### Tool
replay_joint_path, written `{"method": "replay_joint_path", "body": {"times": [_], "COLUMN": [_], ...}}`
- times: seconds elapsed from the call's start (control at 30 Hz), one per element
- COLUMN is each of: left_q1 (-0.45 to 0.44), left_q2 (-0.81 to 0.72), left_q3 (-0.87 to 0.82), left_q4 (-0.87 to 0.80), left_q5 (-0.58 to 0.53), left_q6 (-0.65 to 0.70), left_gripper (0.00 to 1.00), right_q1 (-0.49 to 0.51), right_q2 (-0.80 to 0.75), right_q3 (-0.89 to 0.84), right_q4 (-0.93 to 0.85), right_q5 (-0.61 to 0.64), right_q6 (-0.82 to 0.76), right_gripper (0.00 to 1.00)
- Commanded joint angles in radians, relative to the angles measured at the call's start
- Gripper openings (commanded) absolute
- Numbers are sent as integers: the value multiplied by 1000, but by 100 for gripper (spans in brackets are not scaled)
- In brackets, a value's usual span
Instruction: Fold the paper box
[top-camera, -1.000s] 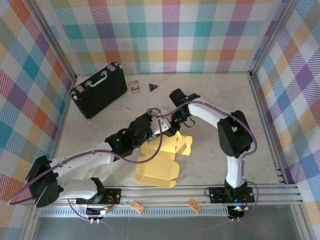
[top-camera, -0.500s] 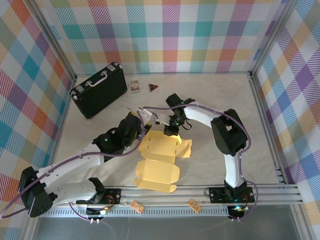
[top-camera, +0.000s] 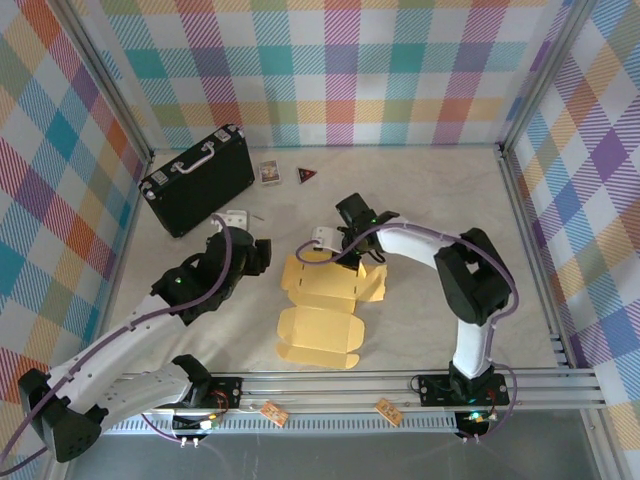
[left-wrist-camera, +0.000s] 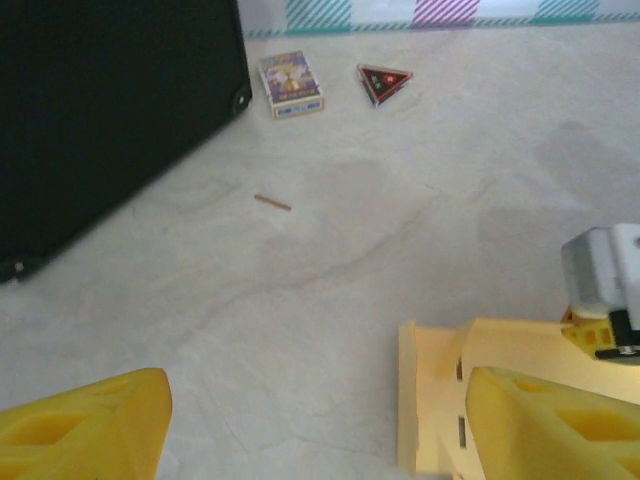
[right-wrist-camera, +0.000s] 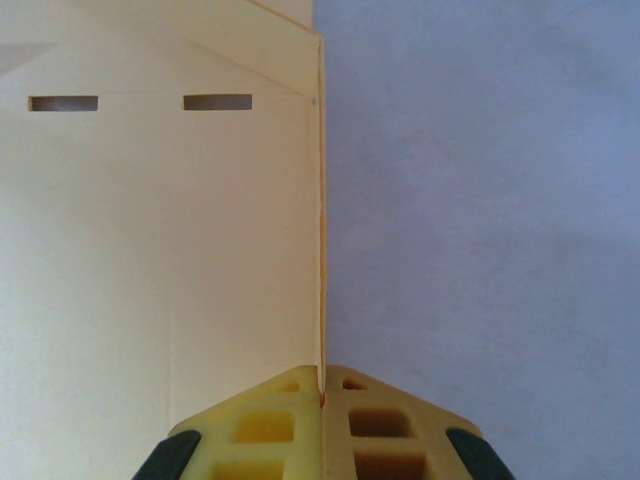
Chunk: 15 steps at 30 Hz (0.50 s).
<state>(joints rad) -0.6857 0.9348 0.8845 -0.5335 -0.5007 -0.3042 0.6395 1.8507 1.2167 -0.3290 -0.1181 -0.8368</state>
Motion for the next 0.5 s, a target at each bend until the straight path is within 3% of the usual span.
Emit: {"method": "replay_joint_path", "body": {"times": [0.0, 0.2, 0.37, 0.47], "left_q1": [42, 77, 126, 153], "left_q2": [-49, -110, -118, -116], "left_q3": [-44, -123, -189, -218], "left_q4": [-60, -23, 42, 70], "left_q5": [114, 183, 241, 263], "left_q6": [-134, -177, -209, -225], "left_gripper": [79, 84, 86, 86], "right_q1": [13, 74, 147, 197], "right_q2": [-102, -235, -234, -180], "right_q3": [-87, -283, -455, -550], "right_q4": [261, 593, 947, 1256], "right_q5": [101, 194, 284, 365], "right_q6": [-67, -226, -361, -444], "right_gripper": [0, 0, 0, 0]}}
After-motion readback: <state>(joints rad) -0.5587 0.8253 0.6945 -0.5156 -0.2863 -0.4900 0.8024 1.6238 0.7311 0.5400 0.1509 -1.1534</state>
